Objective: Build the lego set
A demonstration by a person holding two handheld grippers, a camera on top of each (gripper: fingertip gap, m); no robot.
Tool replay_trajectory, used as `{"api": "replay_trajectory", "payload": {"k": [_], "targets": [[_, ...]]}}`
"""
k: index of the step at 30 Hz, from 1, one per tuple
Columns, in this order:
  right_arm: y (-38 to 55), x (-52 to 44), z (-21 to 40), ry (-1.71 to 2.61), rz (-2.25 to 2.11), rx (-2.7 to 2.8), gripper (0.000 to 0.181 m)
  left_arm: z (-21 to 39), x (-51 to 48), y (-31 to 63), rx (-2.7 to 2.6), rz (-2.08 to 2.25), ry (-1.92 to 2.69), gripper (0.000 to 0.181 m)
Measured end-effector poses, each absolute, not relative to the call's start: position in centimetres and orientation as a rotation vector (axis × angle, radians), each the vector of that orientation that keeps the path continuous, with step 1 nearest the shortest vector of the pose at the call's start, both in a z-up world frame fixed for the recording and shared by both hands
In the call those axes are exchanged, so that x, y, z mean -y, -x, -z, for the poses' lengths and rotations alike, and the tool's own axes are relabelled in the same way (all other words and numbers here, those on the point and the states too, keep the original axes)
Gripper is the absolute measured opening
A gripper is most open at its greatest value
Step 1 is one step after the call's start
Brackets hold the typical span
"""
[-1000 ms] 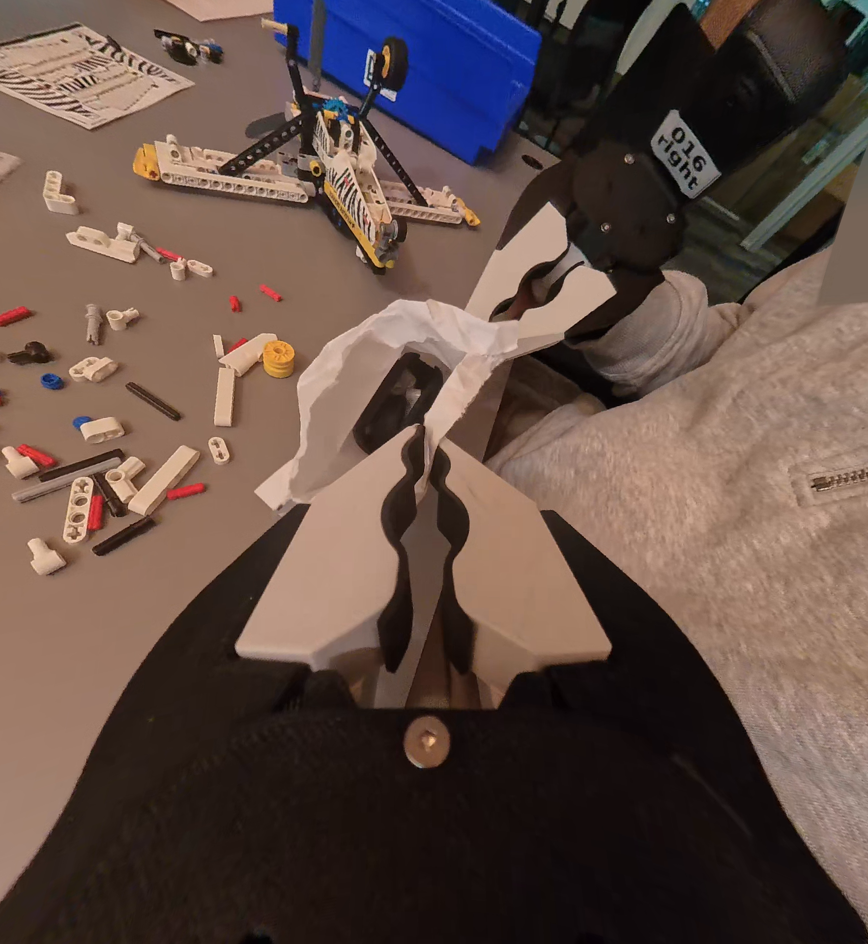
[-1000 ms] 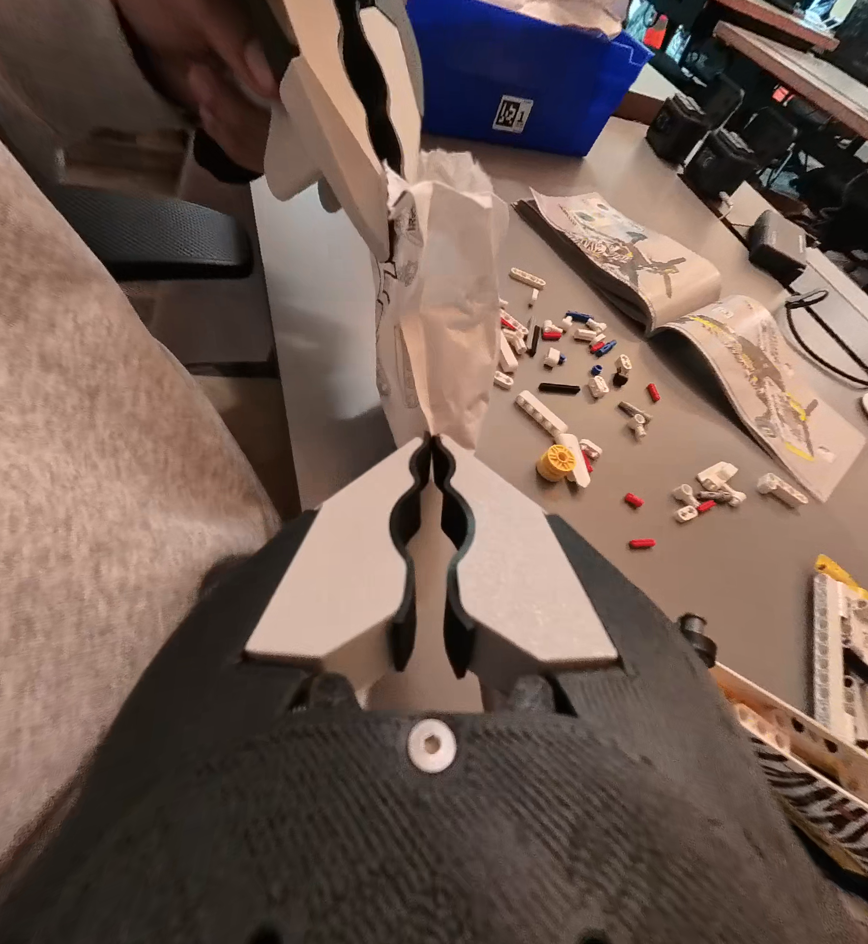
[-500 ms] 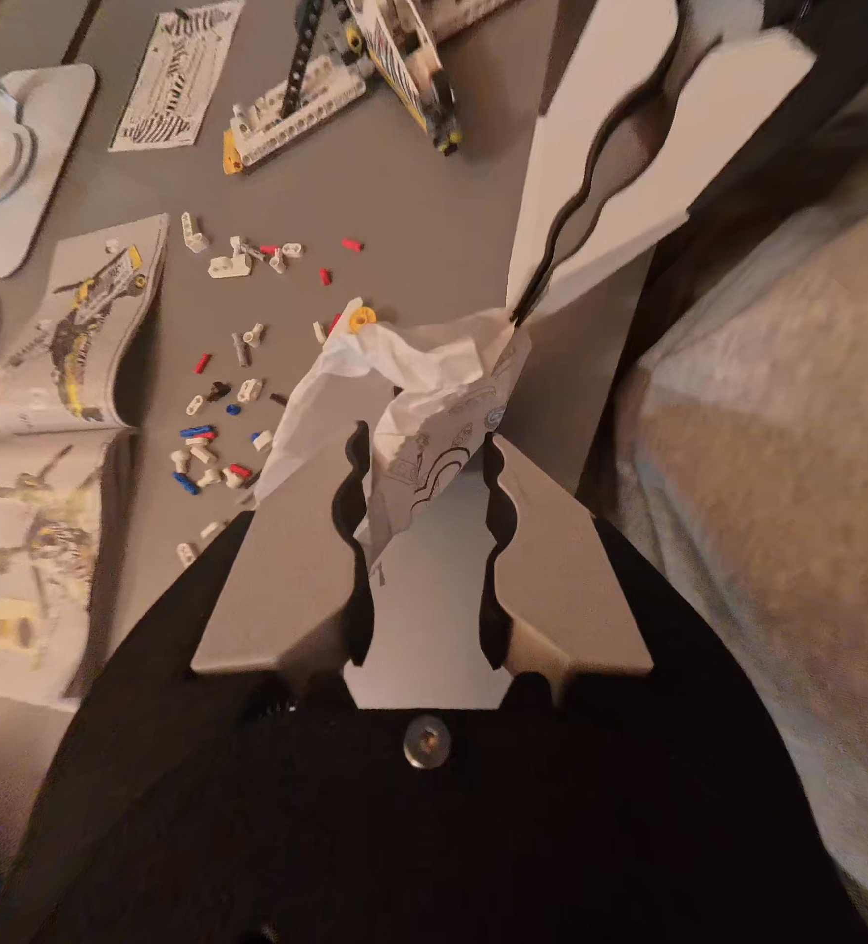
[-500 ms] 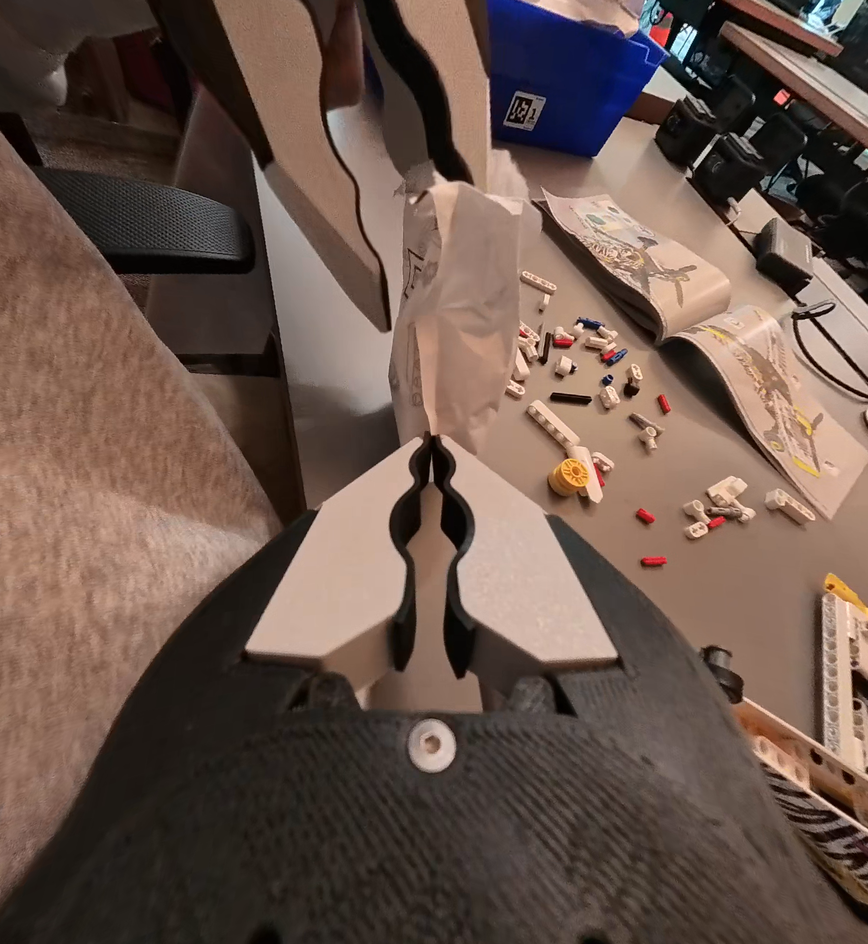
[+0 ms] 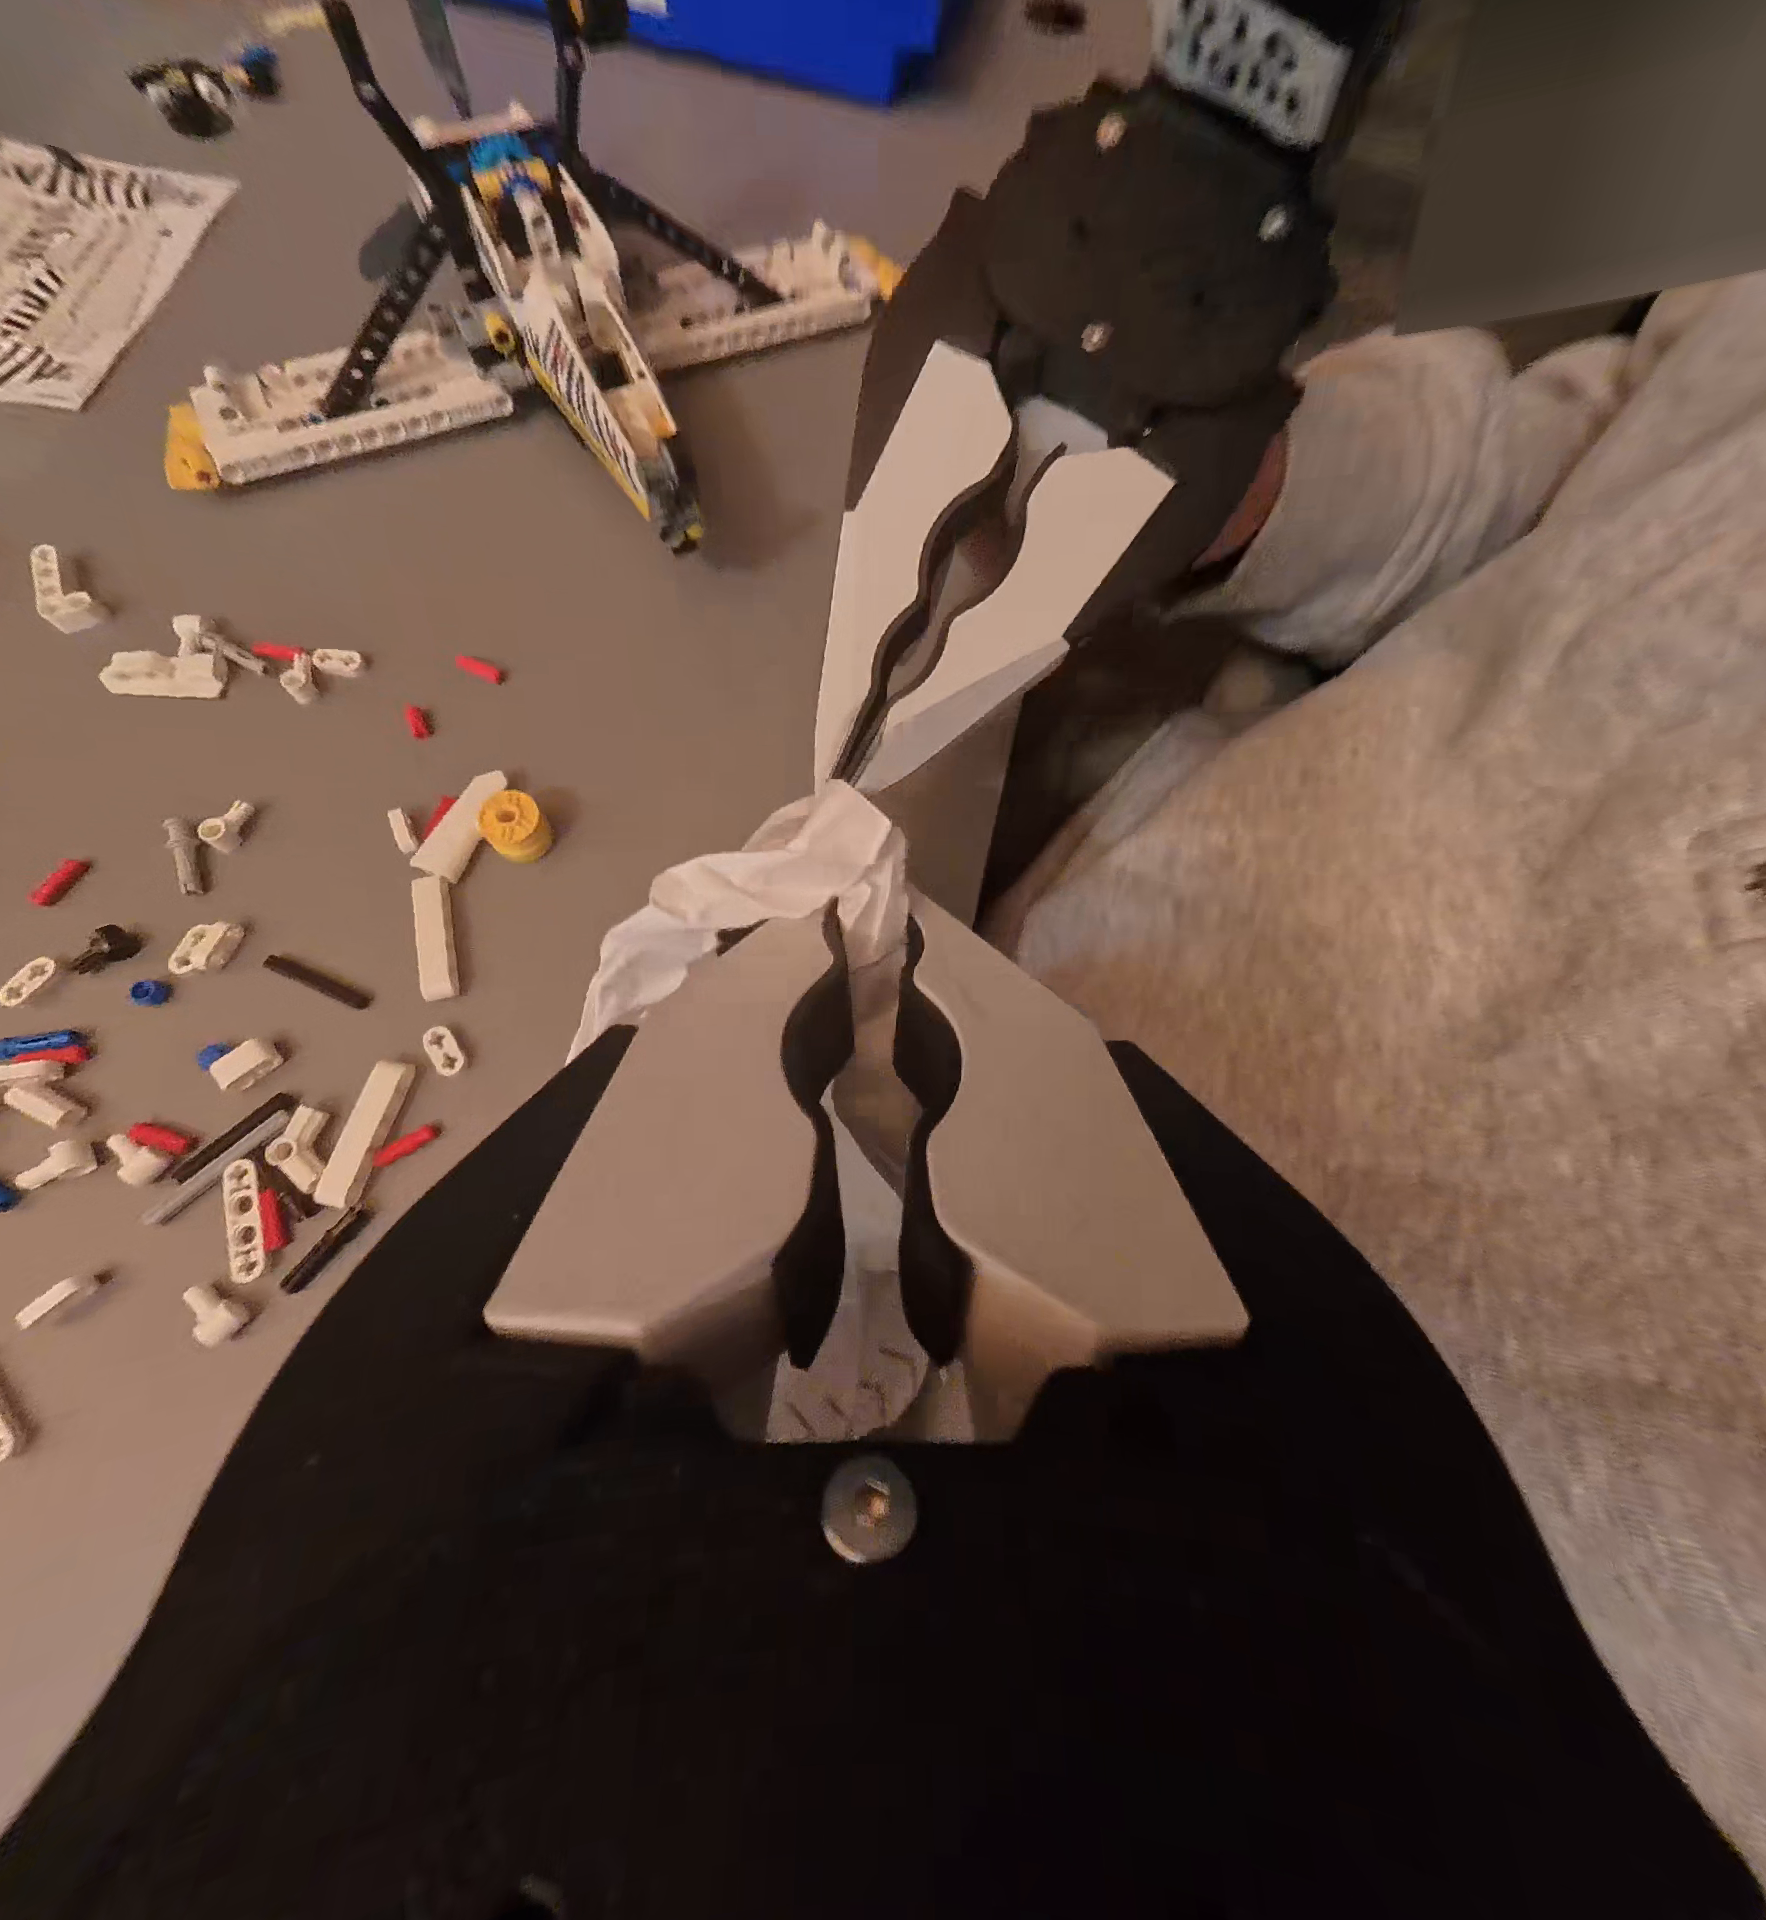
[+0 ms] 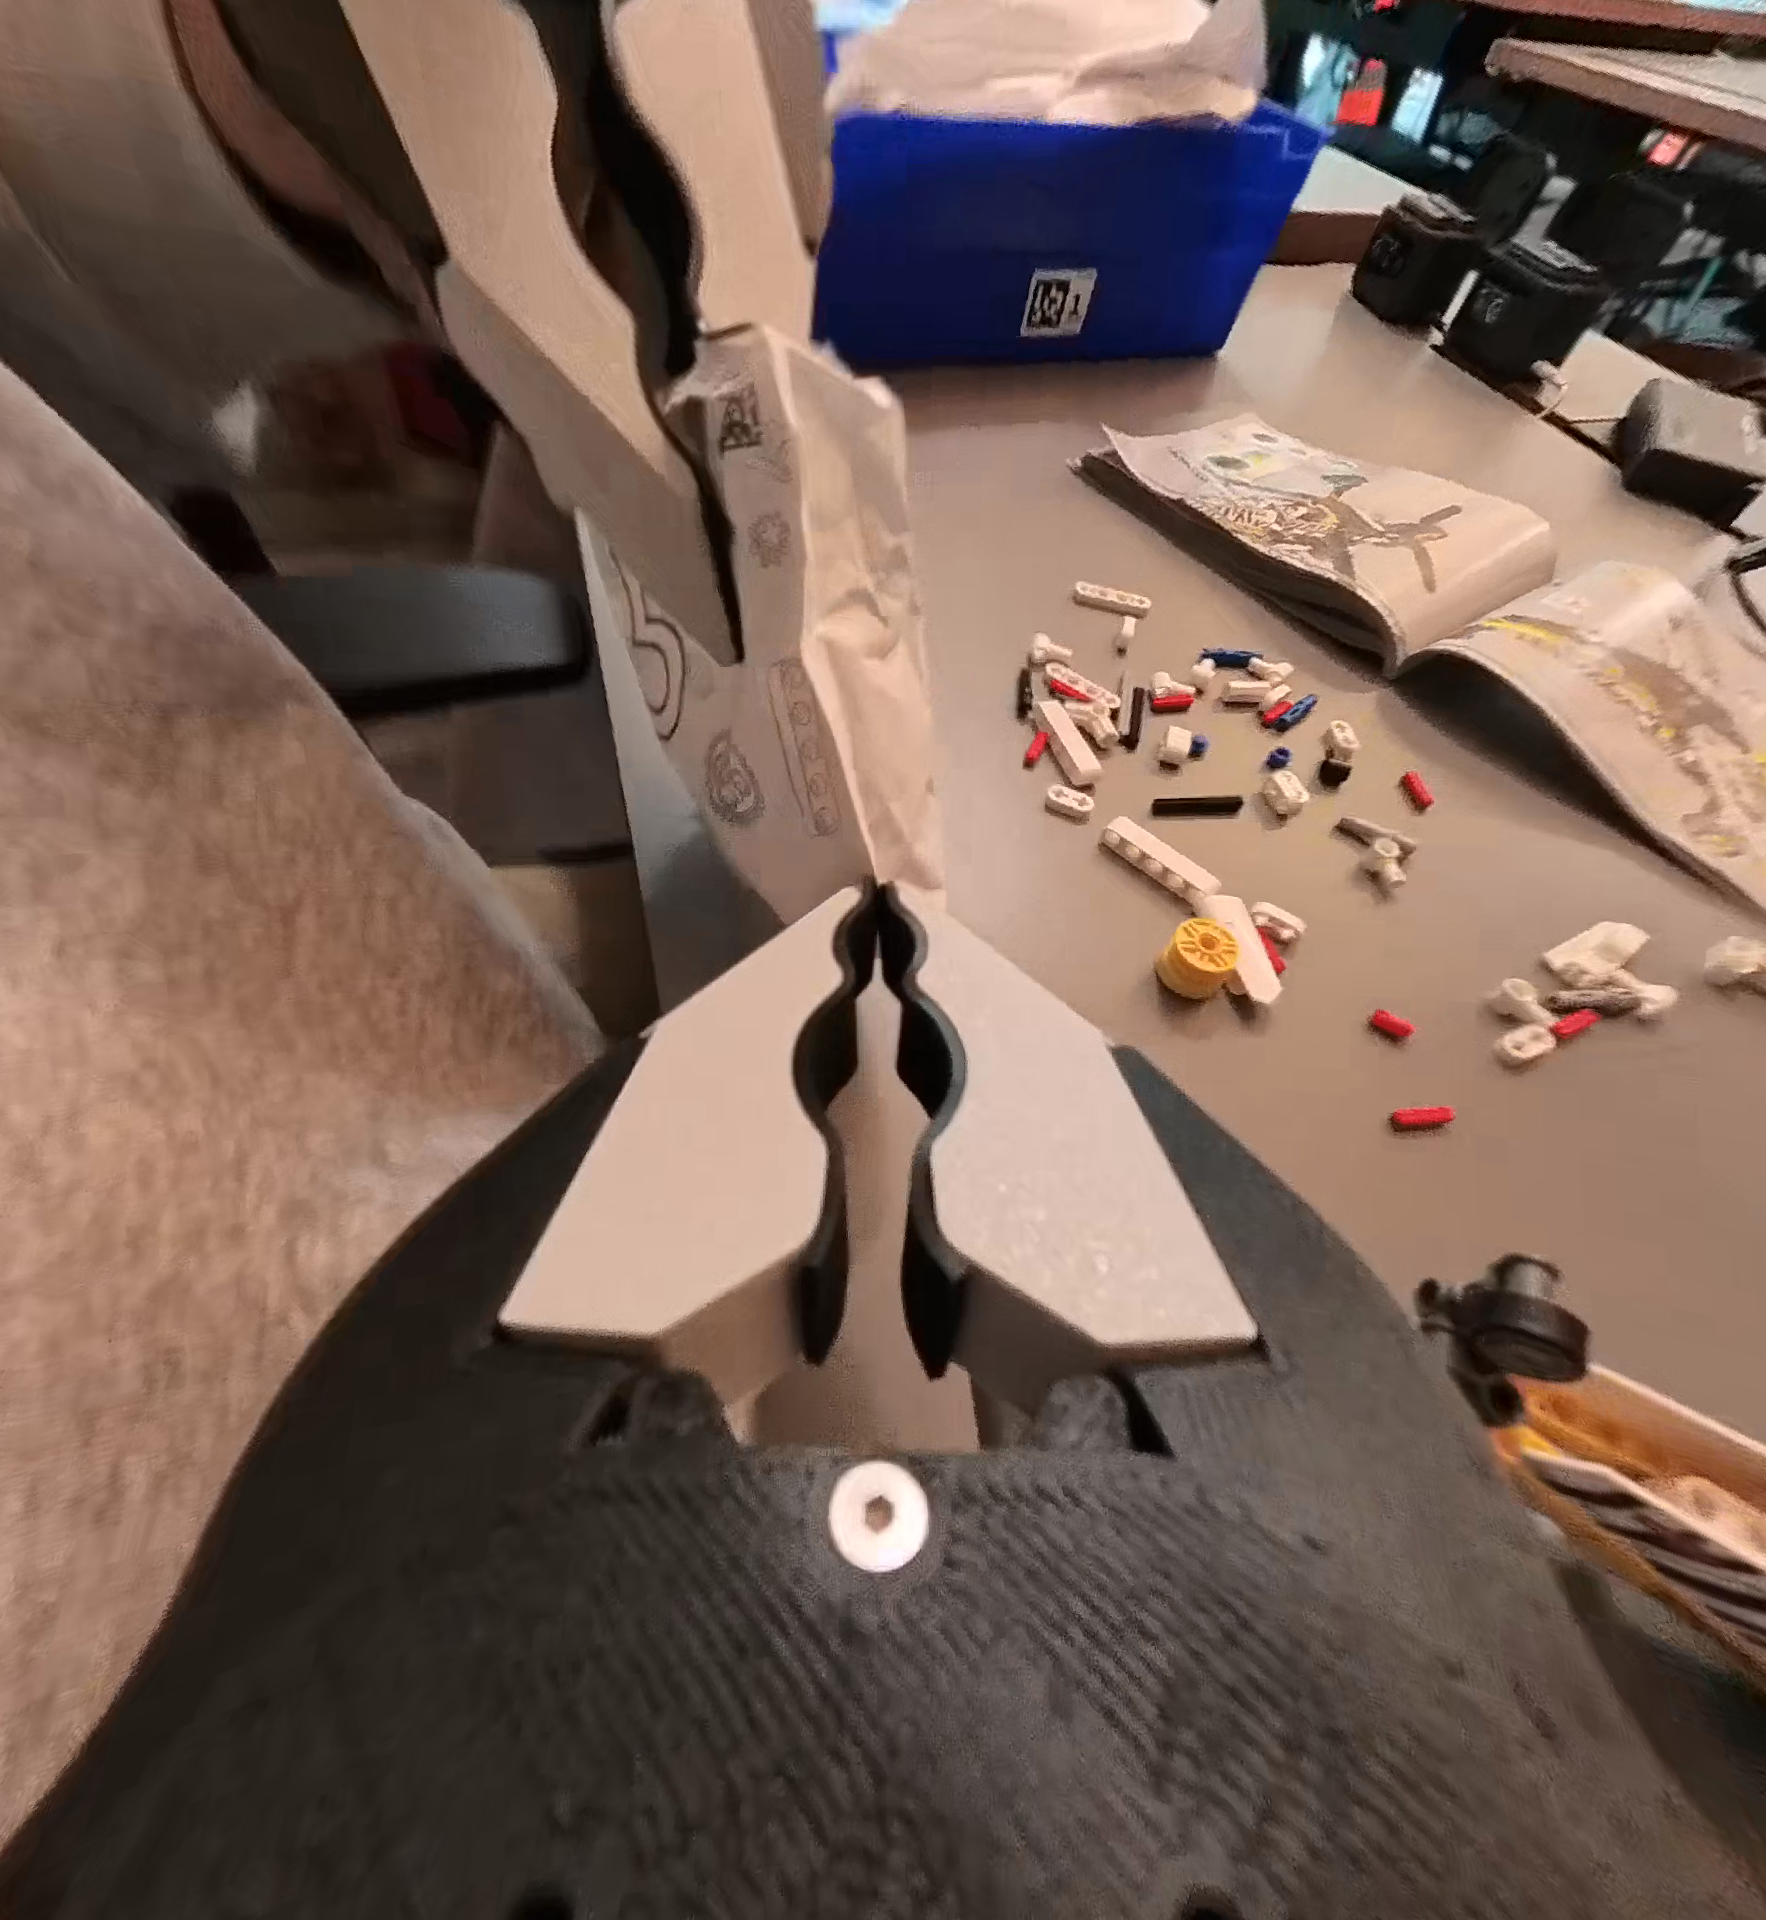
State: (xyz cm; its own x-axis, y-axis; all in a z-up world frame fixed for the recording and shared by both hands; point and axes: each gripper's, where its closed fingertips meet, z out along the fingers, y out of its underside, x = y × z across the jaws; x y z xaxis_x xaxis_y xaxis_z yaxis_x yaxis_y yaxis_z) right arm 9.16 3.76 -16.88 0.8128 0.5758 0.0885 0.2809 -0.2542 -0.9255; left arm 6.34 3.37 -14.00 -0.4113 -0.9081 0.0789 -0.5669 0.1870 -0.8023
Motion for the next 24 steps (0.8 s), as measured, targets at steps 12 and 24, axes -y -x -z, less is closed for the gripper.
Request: {"api": "replay_trajectory", "payload": {"k": [12,24], "targets": [[-8.8,-3.6,17.3,1.86,-0.501,0.581,0.0,14.4,-3.4,-6.2,-2.008,1.065,1.2,0.003],[-10.0,-3.6,18.3,1.937,-0.44,0.559,0.0,9.3,-10.3,-5.3,-1.538,1.253,1.385,0.0]]}}
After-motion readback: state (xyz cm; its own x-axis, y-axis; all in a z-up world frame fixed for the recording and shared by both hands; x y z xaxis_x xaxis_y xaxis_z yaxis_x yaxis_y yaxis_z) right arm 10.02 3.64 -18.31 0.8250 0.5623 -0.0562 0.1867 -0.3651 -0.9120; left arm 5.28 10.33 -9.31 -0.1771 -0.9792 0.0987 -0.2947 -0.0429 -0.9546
